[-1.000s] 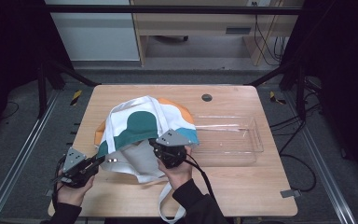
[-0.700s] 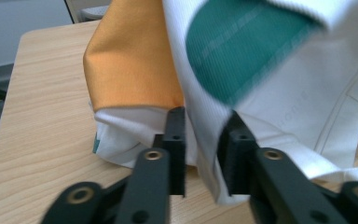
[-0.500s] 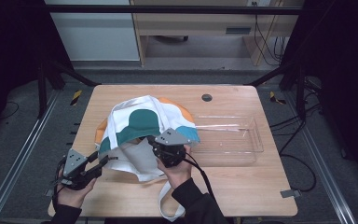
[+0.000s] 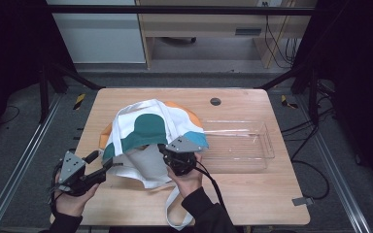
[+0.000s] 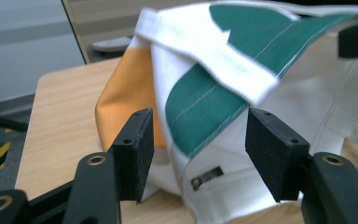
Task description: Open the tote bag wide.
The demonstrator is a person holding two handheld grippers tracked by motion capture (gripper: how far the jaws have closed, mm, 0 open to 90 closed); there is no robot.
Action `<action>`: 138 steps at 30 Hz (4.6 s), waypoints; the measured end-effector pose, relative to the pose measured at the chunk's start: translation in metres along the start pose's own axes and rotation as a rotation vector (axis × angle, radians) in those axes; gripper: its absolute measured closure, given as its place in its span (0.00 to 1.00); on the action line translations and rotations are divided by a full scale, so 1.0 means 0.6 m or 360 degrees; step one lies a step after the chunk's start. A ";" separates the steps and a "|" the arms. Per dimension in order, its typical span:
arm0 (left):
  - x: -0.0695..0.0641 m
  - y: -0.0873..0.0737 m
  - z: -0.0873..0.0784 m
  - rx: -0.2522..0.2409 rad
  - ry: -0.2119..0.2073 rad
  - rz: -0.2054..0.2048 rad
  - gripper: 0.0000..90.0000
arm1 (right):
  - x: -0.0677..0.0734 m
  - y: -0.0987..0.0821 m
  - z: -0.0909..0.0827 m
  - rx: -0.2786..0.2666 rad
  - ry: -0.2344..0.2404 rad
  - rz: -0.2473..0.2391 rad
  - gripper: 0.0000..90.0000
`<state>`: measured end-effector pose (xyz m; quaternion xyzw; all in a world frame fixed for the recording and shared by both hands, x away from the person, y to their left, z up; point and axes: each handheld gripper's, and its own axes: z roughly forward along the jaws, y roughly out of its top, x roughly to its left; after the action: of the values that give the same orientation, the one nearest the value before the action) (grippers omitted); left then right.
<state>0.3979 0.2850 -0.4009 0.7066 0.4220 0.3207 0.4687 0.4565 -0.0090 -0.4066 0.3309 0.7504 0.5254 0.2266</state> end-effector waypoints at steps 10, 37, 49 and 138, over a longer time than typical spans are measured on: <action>-0.021 0.048 0.012 -0.0023 -0.0030 0.0071 0.41 | -0.005 0.019 -0.007 -0.0041 -0.0019 -0.0003 1.00; -0.073 0.088 0.082 0.0092 -0.0067 0.0293 0.40 | -0.010 0.027 -0.003 -0.0049 -0.0008 -0.0006 1.00; -0.090 0.088 0.106 0.0152 -0.0061 0.0344 0.62 | -0.012 0.026 -0.006 -0.0049 -0.0010 -0.0001 1.00; -0.057 0.149 0.096 0.0047 -0.0087 0.0127 0.97 | 0.008 -0.151 0.061 0.0475 0.0044 0.0072 1.00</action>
<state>0.4585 0.2136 -0.3398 0.7382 0.3852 0.3135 0.4565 0.4550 -0.0030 -0.5045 0.3705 0.8155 0.4176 0.1528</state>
